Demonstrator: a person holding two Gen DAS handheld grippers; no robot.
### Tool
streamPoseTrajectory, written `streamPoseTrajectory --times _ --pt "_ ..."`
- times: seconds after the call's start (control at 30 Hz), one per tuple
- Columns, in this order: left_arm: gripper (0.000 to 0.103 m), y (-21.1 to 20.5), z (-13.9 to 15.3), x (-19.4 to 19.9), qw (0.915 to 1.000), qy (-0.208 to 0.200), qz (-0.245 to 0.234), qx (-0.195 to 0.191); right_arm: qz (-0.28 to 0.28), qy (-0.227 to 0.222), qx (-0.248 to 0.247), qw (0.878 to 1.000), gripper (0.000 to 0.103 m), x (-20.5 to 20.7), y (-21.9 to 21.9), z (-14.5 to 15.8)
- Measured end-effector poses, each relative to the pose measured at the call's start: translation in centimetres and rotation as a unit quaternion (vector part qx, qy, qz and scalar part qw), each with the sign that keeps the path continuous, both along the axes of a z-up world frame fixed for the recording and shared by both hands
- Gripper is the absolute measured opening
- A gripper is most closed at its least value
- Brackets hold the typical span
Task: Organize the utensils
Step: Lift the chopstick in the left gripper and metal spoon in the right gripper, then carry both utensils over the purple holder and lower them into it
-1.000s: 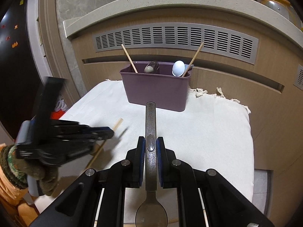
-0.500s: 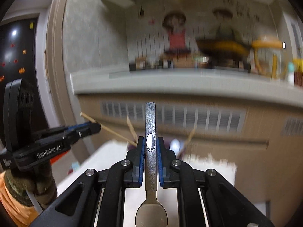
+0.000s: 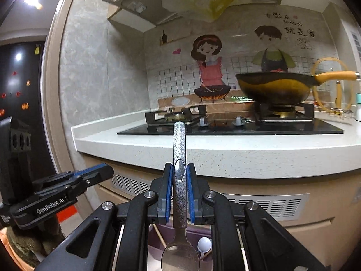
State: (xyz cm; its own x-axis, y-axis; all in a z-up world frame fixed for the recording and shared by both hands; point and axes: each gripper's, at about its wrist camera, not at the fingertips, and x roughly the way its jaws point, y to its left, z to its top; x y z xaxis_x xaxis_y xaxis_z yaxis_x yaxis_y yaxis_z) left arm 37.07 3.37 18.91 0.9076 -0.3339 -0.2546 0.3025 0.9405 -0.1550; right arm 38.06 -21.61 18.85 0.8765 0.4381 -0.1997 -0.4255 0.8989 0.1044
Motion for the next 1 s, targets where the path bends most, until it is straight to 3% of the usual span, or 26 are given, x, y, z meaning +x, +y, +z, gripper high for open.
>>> streamPoseTrajectory --times 0.17,0.27,0.33,0.4,0.43,0.47,0.53,0.63,0.8,0.9,1.0 --pt "0.007 0.2 -4.5 2.2 0.9953 0.083 -0.041 0.026 -0.003 0.052 -0.002 0.999 0.011 2.0 -0.6 -3.4" --pt "0.008 -0.7 -9.4 2.6 0.9807 0.162 -0.078 0.075 -0.003 0.095 -0.011 0.995 0.011 1.8 -1.4 -5.9" --pt "0.01 -1.9 -13.2 2.4 0.9617 0.222 -0.112 0.115 -0.002 0.126 -0.013 0.992 0.011 1.2 -2.0 -7.7" --pt "0.017 -3.3 -16.8 1.9 0.9386 0.271 -0.141 0.16 0.002 0.146 -0.01 0.989 0.011 0.5 -2.5 -8.9" --pt "0.027 -3.7 -18.2 1.8 0.9284 0.291 -0.151 0.175 0.001 0.155 -0.007 0.988 0.011 0.0 -2.8 -9.4" --pt "0.033 -4.1 -19.7 1.8 0.9182 0.312 -0.157 0.188 0.001 0.16 -0.005 0.987 0.011 -0.6 -3.1 -9.8" --pt "0.034 -4.7 -22.1 2.3 0.9022 0.346 -0.148 0.211 0.002 0.166 -0.005 0.986 0.011 -1.7 -3.5 -10.3" --pt "0.033 -4.9 -24.0 3.4 0.8932 0.371 -0.123 0.223 0.006 0.175 -0.019 0.984 0.011 -3.0 -3.5 -11.0" --pt "0.033 -5.3 -25.8 5.0 0.8808 0.408 -0.105 0.216 0.016 0.226 -0.05 0.973 0.011 -4.4 -3.3 -13.7" --pt "0.02 -6.1 -26.6 5.7 0.8738 0.417 -0.098 0.23 0.017 0.251 -0.059 0.966 0.011 -5.0 -3.5 -15.5" --pt "0.017 -7.0 -27.3 5.9 0.8657 0.43 -0.102 0.236 0.019 0.274 -0.072 0.959 0.011 -5.5 -3.5 -17.2"
